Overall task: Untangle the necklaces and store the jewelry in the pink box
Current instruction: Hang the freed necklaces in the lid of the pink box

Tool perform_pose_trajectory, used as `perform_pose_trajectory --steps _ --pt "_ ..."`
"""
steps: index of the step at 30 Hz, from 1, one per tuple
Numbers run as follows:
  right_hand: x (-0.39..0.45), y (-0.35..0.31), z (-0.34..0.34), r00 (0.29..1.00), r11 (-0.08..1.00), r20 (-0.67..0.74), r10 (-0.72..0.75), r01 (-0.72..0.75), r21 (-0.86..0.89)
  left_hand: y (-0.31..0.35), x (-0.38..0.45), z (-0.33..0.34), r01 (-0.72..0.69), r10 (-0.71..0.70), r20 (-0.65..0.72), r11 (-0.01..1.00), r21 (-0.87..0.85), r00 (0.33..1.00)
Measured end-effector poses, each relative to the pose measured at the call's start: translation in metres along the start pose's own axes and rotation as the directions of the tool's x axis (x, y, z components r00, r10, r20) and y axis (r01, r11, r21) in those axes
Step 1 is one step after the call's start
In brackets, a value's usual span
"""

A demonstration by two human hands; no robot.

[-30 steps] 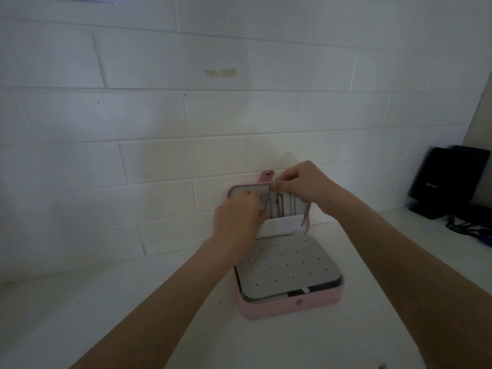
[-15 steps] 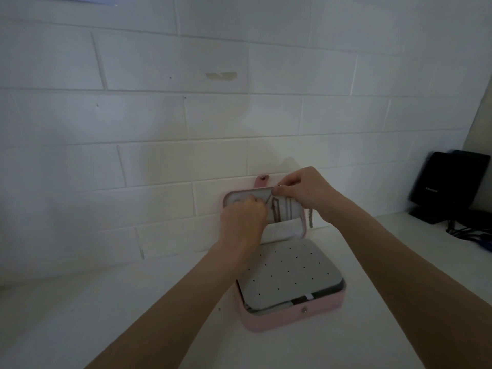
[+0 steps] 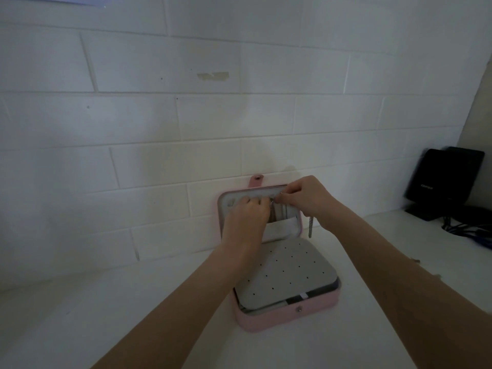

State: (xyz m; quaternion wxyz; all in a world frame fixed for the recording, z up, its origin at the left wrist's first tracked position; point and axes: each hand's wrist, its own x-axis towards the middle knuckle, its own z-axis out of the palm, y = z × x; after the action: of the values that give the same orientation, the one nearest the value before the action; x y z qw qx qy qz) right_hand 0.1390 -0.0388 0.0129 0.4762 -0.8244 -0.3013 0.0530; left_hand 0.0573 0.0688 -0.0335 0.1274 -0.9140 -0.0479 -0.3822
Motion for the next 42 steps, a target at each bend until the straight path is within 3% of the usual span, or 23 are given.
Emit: perform_pose_trajectory --steps 5,10,13,18,21,24,27,32,37,42 --pt "0.001 0.003 0.007 1.000 0.997 0.026 -0.017 0.019 -0.075 -0.001 0.005 -0.001 -0.127 0.126 0.023 0.991 0.050 0.992" --pt "0.000 0.008 0.013 0.999 0.996 0.016 -0.038 0.040 -0.080 -0.005 -0.010 0.001 0.009 -0.002 0.140 0.999 -0.050 0.990" --pt "0.002 0.005 0.011 0.997 0.994 -0.029 -0.068 0.065 -0.084 -0.005 -0.013 -0.003 0.177 -0.159 0.100 0.961 -0.210 0.982" --pt "0.001 0.000 0.008 0.997 0.989 0.049 -0.059 0.065 -0.134 -0.002 -0.016 -0.008 0.041 -0.043 0.092 0.999 0.028 0.995" --pt "-0.001 -0.001 0.009 0.993 0.984 0.105 -0.056 0.072 -0.161 -0.002 -0.023 -0.002 0.012 -0.012 0.000 1.000 0.021 1.000" --pt "0.000 -0.009 0.014 0.986 0.979 0.130 -0.100 0.121 -0.163 -0.008 -0.023 -0.008 0.123 -0.134 -0.043 0.972 -0.200 0.990" --pt "0.002 -0.020 0.018 0.970 0.971 0.185 -0.155 0.184 -0.153 -0.021 -0.015 -0.017 0.405 -0.363 0.180 0.817 -0.411 0.914" --pt "0.005 -0.034 0.031 0.937 0.923 0.283 -0.204 0.281 -0.264 -0.029 -0.020 -0.011 0.557 -0.507 0.249 0.660 -0.504 0.825" --pt "0.009 -0.038 0.035 0.941 0.909 0.242 -0.237 0.303 -0.288 -0.035 -0.032 -0.018 0.486 -0.470 0.124 0.839 -0.245 0.874" --pt "0.008 -0.041 0.047 0.934 0.864 0.140 -0.329 0.357 -0.355 -0.047 -0.037 -0.017 0.423 -0.419 0.065 0.898 -0.116 0.906"
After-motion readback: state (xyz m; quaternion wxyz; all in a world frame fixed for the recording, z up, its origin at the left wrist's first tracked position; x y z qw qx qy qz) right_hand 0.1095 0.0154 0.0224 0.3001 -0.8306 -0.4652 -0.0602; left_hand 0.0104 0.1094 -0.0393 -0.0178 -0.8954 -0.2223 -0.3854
